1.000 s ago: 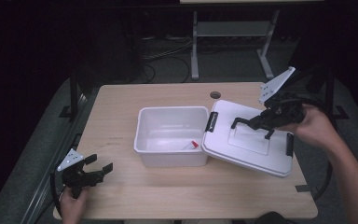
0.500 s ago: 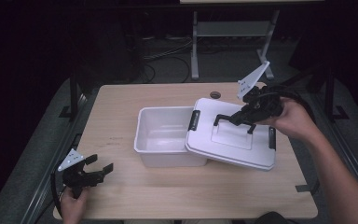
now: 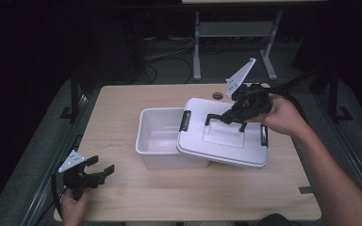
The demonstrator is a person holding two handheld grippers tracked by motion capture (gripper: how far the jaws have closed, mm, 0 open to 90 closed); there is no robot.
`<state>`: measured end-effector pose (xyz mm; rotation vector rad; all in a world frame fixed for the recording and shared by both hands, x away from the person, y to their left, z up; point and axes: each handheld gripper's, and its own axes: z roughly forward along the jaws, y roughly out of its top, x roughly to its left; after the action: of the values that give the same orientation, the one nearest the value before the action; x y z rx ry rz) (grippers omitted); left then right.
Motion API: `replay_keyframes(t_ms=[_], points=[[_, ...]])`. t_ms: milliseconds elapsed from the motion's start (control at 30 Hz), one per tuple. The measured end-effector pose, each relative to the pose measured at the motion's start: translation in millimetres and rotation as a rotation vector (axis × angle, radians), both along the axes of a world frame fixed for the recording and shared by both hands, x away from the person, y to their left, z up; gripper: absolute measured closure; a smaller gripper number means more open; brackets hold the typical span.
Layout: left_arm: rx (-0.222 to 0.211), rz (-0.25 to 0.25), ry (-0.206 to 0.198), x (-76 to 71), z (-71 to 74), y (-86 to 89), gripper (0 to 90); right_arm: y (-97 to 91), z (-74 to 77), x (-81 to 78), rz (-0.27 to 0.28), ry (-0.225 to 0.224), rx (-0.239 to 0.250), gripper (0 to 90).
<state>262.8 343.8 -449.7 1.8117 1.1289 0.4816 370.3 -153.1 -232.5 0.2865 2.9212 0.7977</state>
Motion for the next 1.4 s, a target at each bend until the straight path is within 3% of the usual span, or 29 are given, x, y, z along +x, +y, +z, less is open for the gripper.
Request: replay_keyframes(t_ms=[400, 1400], points=[[-0.003, 0.001, 0.001, 0.3, 0.0, 0.3, 15.5, 20.2, -0.4, 7.2, 0.039, -0.013, -0.012, 84.5], [0.004, -0.007, 0.002, 0.9, -0.3, -1.2, 15.5, 71.4, -3.3, 23.9, 0.099, 0.003, 0.003, 84.6]])
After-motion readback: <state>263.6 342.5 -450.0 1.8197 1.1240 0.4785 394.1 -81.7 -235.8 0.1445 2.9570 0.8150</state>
